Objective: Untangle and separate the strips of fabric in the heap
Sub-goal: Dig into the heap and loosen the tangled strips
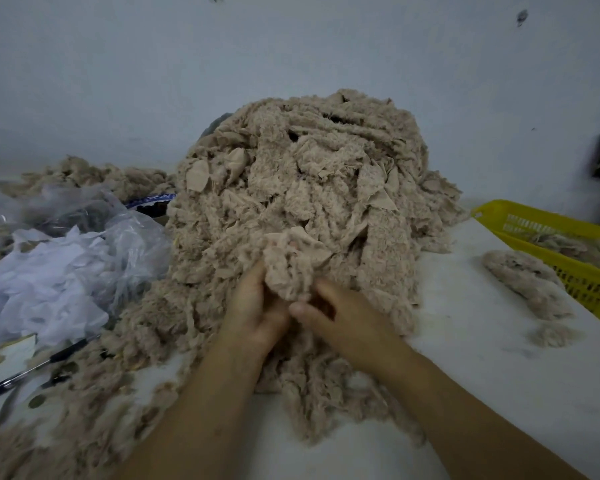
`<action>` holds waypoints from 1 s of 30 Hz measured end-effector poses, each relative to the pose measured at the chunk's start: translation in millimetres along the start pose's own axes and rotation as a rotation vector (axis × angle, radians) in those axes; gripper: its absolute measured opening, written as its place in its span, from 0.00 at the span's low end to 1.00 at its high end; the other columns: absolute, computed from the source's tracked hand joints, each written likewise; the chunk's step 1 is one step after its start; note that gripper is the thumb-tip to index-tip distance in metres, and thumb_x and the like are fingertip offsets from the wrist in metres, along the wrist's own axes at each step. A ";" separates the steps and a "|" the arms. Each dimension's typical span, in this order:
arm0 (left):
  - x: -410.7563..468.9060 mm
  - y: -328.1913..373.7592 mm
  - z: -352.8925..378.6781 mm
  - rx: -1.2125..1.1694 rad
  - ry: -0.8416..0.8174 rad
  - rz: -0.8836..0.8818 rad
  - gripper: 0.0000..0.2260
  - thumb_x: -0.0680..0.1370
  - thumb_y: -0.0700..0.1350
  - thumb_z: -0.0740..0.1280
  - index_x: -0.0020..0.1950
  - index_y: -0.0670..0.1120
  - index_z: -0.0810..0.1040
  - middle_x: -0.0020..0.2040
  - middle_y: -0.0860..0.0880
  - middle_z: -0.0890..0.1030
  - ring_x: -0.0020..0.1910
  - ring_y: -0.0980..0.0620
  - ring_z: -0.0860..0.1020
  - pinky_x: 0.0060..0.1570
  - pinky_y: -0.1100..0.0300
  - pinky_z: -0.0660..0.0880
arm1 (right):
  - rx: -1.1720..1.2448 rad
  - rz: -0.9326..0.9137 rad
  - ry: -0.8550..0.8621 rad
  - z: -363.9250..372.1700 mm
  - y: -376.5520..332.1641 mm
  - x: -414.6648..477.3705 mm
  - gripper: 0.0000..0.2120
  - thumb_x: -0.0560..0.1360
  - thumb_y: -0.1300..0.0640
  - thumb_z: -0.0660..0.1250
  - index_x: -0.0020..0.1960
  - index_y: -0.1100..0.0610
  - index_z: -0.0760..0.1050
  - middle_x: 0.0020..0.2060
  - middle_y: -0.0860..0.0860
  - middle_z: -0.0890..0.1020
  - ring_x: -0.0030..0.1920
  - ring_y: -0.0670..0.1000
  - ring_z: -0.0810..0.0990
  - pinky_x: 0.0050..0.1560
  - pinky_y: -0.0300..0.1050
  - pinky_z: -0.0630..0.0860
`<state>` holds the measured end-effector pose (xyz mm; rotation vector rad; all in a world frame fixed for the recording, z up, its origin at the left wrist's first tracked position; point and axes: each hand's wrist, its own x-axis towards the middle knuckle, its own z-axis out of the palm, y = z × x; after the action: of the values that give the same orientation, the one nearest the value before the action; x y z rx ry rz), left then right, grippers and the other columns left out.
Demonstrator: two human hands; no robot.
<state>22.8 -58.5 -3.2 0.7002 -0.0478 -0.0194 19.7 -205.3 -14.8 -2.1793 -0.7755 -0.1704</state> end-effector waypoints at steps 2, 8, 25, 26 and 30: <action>0.9 -5.6 2.5 0.070 0.043 -0.007 0.13 0.77 0.45 0.64 0.47 0.41 0.88 0.53 0.41 0.85 0.51 0.46 0.85 0.45 0.55 0.82 | -0.090 -0.024 -0.019 5.6 3.6 0.4 0.16 0.77 0.35 0.58 0.40 0.46 0.67 0.34 0.42 0.73 0.35 0.40 0.71 0.34 0.37 0.66; 4.9 9.0 -2.5 -0.136 0.064 0.119 0.13 0.82 0.42 0.58 0.57 0.38 0.80 0.53 0.41 0.83 0.46 0.48 0.85 0.42 0.56 0.82 | 0.026 0.185 0.213 -16.7 26.6 4.3 0.14 0.84 0.52 0.54 0.41 0.53 0.66 0.29 0.50 0.69 0.27 0.45 0.66 0.29 0.43 0.61; -0.1 10.2 -1.1 0.090 0.133 0.087 0.11 0.73 0.49 0.69 0.48 0.43 0.85 0.48 0.43 0.84 0.47 0.46 0.84 0.42 0.53 0.82 | -0.228 0.223 -0.032 -13.6 21.1 1.5 0.36 0.68 0.24 0.43 0.26 0.55 0.66 0.23 0.49 0.70 0.23 0.44 0.66 0.31 0.45 0.66; -2.4 11.5 -0.2 0.082 0.127 0.092 0.10 0.72 0.48 0.70 0.46 0.43 0.86 0.49 0.43 0.85 0.48 0.47 0.85 0.44 0.53 0.82 | -0.240 0.226 0.043 -13.3 20.8 2.6 0.35 0.68 0.24 0.42 0.24 0.53 0.62 0.20 0.48 0.66 0.21 0.45 0.64 0.28 0.44 0.63; -5.6 12.5 0.6 0.055 0.057 0.023 0.11 0.69 0.46 0.71 0.47 0.41 0.83 0.44 0.43 0.83 0.43 0.48 0.83 0.45 0.55 0.82 | -0.204 0.143 0.366 -19.8 28.9 6.0 0.25 0.75 0.32 0.51 0.31 0.50 0.66 0.30 0.45 0.68 0.26 0.45 0.66 0.30 0.45 0.65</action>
<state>17.2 -49.1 5.1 0.7547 -0.0021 0.0238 43.9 -231.2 -18.1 -2.2912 -0.4085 -0.5786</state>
